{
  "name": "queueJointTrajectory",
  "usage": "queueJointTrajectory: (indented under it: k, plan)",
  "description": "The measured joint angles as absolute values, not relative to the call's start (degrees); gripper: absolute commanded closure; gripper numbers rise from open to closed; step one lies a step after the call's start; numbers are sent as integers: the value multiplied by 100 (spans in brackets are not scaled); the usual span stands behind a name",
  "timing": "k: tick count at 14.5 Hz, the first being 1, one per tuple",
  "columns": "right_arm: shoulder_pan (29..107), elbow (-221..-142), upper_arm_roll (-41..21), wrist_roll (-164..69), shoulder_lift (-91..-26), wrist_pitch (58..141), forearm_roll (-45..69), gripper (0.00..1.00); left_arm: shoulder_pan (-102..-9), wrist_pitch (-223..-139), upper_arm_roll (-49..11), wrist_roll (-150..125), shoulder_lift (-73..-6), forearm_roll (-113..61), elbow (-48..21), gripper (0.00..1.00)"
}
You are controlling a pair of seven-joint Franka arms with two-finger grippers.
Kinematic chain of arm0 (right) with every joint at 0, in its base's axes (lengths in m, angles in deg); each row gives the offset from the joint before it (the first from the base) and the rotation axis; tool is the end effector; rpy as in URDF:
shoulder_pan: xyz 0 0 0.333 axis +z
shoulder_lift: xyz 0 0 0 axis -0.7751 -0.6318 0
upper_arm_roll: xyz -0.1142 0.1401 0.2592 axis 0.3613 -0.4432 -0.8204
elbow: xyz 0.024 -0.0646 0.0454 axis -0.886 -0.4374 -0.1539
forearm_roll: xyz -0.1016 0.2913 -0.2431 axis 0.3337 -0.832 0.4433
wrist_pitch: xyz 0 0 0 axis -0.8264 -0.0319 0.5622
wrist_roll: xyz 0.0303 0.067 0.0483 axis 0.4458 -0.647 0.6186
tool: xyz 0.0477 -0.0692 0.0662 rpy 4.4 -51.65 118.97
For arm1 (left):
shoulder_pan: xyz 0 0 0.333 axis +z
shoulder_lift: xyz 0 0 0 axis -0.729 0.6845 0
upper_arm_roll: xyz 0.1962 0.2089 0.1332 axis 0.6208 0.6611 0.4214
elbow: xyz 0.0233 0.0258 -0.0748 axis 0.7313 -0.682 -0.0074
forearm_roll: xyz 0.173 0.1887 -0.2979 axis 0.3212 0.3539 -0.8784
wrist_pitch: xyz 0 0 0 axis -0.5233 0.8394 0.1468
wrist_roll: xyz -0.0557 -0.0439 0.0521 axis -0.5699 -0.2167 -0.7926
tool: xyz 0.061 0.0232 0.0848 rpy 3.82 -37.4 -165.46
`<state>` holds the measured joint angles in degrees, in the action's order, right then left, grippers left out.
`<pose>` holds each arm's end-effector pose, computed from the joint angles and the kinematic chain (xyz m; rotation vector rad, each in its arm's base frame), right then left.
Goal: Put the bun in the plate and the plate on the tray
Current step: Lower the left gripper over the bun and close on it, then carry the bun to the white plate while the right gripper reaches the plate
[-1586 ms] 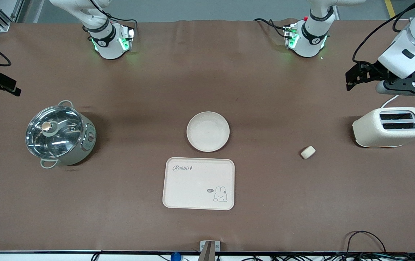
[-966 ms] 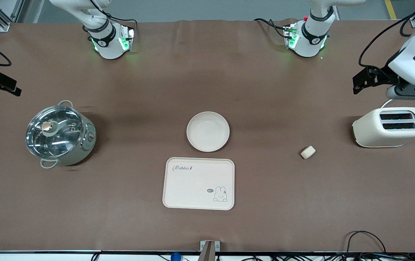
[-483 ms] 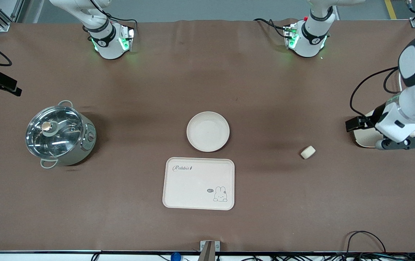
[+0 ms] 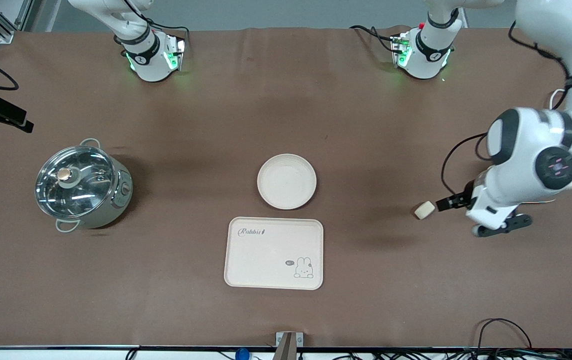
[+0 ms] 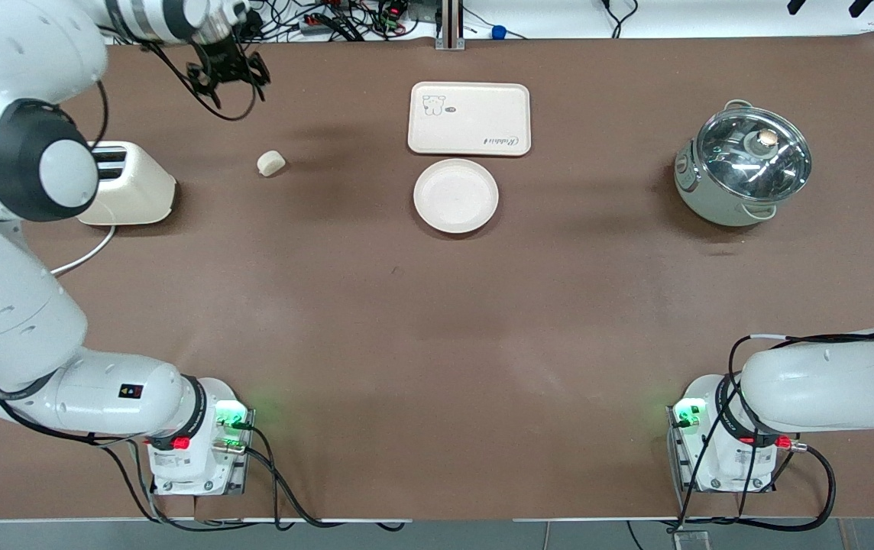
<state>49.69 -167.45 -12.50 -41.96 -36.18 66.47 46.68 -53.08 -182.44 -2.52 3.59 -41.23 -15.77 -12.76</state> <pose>0.5470 -0.0359 0.6442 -3.1015 0.1160 0.0927 0.6428 -0.0911 0.3352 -3.0918 -0.3709 0.1200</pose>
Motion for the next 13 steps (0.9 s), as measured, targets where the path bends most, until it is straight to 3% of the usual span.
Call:
queueJointTrajectory:
  k: [3,8,10,13]
  plan:
    - [4973,-16746,-1262,-4196,-3618,6647,4623,0,-5273,-19315,-250,365,-3837,-1577,-1847,0]
    - [5019,-16742,-1282,-4202,-3618,6669,4564,0,-5268,-19864,-253,365,-3406,-1577,-2116,13]
    - [5087,-16726,-1291,-4212,-3618,6745,4478,0,-5277,-19901,-265,365,-3268,-1577,-2119,27]
    - [5193,-16753,-1300,-4209,-3633,6759,4005,0,-5280,-19913,-278,365,-3141,-1577,-2119,68]
